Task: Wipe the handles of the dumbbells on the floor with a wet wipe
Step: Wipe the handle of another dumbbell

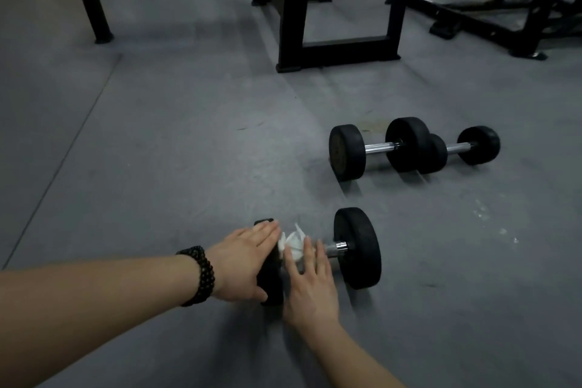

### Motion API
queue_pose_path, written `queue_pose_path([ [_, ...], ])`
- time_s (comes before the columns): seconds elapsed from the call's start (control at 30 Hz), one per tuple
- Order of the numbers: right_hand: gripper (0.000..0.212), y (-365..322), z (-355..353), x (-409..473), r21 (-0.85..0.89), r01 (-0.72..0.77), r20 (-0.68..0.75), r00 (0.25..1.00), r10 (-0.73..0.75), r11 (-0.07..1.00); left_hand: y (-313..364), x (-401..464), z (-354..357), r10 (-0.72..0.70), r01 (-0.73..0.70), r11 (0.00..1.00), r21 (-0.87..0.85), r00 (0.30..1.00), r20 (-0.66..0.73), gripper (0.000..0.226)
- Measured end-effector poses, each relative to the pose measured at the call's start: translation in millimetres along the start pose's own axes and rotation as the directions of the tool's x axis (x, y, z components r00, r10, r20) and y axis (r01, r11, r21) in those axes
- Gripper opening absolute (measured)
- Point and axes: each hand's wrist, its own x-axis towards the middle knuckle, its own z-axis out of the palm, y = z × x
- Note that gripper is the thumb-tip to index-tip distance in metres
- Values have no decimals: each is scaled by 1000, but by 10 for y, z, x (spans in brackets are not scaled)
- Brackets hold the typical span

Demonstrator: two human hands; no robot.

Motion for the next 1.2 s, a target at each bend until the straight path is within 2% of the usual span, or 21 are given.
queue_pose_path([
  [0.1, 95, 80, 60, 6, -59, 24, -63, 998, -28, 998, -13, 113, 134, -26, 27, 999, 28, 999, -44, 120],
  [0.2, 90, 213, 11, 9, -55, -120, -66, 991, 116, 991, -30, 171, 161, -44, 46, 999, 23, 996, -75, 117],
  [0.27, 93, 144, 25, -9, -14, -156, -54, 986, 155, 988, -78, 133, 180, -30, 33, 999, 26, 993, -116, 114],
  [0.4, 90, -104, 149, -100, 5, 29, -34, 999, -29, 1000, -102, 62, 250, -43, 46, 999, 14, 988, -150, 111],
  [0.53, 87, 147, 123, -42, -8, -83, -135, 988, 81, 997, -88, 81, 270, -58, 59, 998, 0, 987, -150, 111],
  [0.6, 90, 160, 112, -24, -3, -102, -115, 988, 101, 995, -77, 79, 250, -70, 71, 997, 2, 988, -135, 112],
  [0.73, 100, -3, 96, -3, 21, -63, -76, 995, 64, 998, -64, 90, 210, -79, 82, 996, 17, 989, -128, 112],
  [0.87, 106, 217, 116, -17, 4, -52, -74, 996, 52, 999, -42, 97, 205, -100, 102, 995, 9, 988, -121, 111],
  [0.97, 103, 318, 113, -45, 0, -39, -68, 997, 39, 999, -36, 73, 195, -93, 97, 995, 24, 988, -123, 110],
  [1.13, 99, 115, 140, 11, 28, 59, -63, 996, -57, 998, -15, 79, 189, -100, 103, 995, 20, 988, -117, 111],
  [1.2, 97, 126, 133, 28, 36, 27, -63, 998, -24, 999, -17, 85, 202, -102, 103, 995, 0, 986, -130, 111],
])
